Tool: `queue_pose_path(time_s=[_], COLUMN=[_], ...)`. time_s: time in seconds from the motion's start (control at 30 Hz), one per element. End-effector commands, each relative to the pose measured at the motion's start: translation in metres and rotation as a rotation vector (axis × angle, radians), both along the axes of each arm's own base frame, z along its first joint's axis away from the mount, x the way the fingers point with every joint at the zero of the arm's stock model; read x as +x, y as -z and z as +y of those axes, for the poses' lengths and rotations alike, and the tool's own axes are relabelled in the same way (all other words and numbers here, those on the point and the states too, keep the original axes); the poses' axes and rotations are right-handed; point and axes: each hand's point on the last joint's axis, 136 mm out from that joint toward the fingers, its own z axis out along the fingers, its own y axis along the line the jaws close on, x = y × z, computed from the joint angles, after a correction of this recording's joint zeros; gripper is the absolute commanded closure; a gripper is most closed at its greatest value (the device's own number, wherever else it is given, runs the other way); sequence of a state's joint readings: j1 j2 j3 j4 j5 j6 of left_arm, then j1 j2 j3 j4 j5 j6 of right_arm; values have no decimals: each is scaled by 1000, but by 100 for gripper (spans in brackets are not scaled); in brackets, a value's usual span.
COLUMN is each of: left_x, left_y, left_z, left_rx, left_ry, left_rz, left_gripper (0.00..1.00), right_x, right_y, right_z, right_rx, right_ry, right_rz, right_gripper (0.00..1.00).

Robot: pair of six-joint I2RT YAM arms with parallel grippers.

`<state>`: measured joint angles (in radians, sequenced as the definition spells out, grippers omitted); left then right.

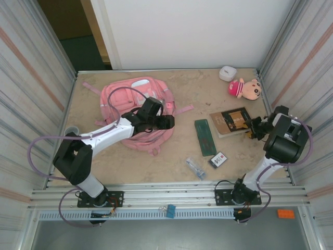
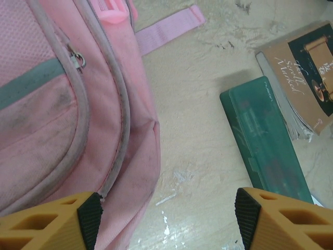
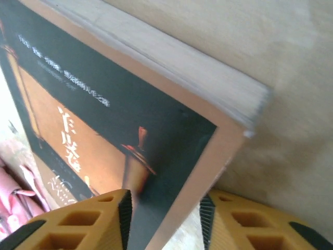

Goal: Pack the student bag

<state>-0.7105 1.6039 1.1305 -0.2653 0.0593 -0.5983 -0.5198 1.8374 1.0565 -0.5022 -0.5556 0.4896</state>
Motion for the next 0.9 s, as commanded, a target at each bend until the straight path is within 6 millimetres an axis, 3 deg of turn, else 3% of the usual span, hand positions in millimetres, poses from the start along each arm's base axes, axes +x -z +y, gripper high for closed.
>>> queue_pose_path(time_s=[0.0, 0.17, 0.3, 0.57, 0.73, 0.87], left_x=[7, 8, 7, 15, 40, 63], left_y=[-2, -1, 0, -16, -24, -18], left_z=[-1, -2, -3, -20, -36, -57], left_rx=[27, 32, 33, 9, 59, 78], left_ry=[8, 10, 21, 151, 205, 237], left_rz=[-7, -5, -1, -127, -207, -215], left_gripper=[29, 29, 29, 31, 31, 32], right_x=[6, 8, 19, 43, 47, 37], right_y=[7, 7, 5, -13, -30, -44], right_z=[11, 35, 66, 117, 118, 107], right_rx=[-83, -167, -226, -284, -290, -176], right_ry=[-124, -283, -450, -642, -596, -406], right_rz=[19, 45, 21, -83, -111, -91], right_gripper=[68, 73, 73, 71, 53, 42])
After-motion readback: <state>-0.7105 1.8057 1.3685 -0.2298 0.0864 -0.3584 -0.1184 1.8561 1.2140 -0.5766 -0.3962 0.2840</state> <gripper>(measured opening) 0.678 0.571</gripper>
